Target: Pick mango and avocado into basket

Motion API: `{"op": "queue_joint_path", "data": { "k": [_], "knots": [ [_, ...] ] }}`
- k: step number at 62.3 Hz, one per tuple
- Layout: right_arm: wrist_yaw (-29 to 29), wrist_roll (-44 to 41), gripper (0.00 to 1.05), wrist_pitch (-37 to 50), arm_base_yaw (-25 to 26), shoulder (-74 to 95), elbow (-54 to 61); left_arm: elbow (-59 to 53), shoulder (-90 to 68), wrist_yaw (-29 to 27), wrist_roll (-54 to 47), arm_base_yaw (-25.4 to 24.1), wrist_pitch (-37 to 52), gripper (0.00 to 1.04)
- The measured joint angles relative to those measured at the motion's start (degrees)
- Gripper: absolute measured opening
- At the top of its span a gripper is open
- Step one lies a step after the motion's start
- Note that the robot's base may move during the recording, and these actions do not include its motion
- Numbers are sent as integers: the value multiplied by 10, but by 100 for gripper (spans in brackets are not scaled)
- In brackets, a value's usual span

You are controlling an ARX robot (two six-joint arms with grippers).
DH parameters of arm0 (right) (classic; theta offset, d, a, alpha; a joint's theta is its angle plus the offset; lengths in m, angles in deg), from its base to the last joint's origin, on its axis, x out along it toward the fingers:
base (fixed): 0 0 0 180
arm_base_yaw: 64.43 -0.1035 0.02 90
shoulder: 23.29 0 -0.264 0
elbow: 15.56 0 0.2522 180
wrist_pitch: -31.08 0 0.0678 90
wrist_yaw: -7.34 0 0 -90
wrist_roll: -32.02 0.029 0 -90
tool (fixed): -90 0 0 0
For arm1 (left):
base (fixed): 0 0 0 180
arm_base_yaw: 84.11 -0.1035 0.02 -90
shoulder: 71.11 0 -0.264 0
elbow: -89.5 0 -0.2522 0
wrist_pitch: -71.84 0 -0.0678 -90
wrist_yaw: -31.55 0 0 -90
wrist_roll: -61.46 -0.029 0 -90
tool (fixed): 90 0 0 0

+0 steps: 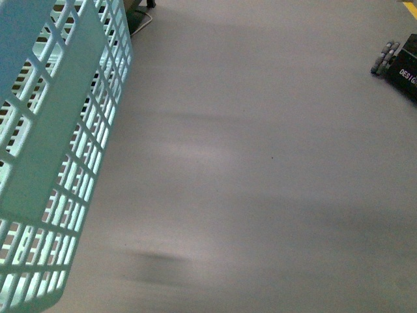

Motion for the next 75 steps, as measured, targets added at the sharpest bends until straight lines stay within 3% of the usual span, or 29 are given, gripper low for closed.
{"op": "queue_joint_path", "data": {
  "k": [75],
  "knots": [
    [-1, 0, 96, 0, 0, 0, 0, 0, 0, 0, 0, 0, 0, 16]
  ]
}}
